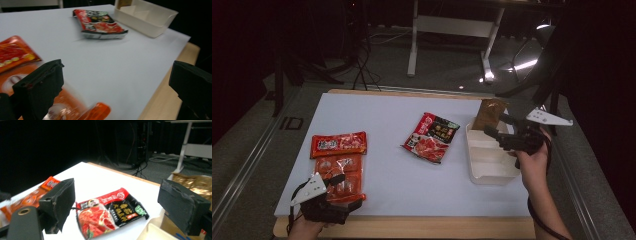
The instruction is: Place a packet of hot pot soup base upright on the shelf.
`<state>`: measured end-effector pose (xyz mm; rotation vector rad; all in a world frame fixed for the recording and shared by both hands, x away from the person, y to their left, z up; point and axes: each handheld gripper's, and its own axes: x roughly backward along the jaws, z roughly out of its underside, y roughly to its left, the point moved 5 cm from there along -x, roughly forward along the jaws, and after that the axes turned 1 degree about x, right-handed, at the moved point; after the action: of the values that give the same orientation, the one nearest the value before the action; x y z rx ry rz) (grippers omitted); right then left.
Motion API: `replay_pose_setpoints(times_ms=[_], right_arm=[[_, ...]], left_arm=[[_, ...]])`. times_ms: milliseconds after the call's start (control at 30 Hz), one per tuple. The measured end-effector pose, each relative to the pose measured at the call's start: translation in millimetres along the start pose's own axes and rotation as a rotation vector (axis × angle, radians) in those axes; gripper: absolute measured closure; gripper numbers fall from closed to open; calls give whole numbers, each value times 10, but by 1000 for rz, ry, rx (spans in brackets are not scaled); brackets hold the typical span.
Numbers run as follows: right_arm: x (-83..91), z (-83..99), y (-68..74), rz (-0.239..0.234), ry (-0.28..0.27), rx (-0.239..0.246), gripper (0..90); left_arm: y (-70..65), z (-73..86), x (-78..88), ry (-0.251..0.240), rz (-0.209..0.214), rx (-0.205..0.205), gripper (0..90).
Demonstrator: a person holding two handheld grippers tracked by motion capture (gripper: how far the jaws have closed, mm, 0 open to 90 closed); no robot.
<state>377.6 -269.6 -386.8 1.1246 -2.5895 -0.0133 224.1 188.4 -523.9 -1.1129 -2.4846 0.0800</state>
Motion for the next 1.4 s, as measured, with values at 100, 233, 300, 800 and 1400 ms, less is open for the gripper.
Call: replay_pose_setpoints(times_ms=[100,233,300,800,1400], right_arm=[[76,95,150,-10,8,29,146],[170,237,304,-28,14,26,145],[215,300,372,-21,20,35,145],[342,528,801,-67,6,44,146],[389,591,926,-92,18,53,147]], left_arm=[[-8,-65,-60,15,5,-7,2],[20,-176,-148,47,21,-1,2],[59,-244,-187,51,18,-19,2],[291,-665,-663,130,17,-7,146],[455,-1109,-1448,219,-23,-47,448]])
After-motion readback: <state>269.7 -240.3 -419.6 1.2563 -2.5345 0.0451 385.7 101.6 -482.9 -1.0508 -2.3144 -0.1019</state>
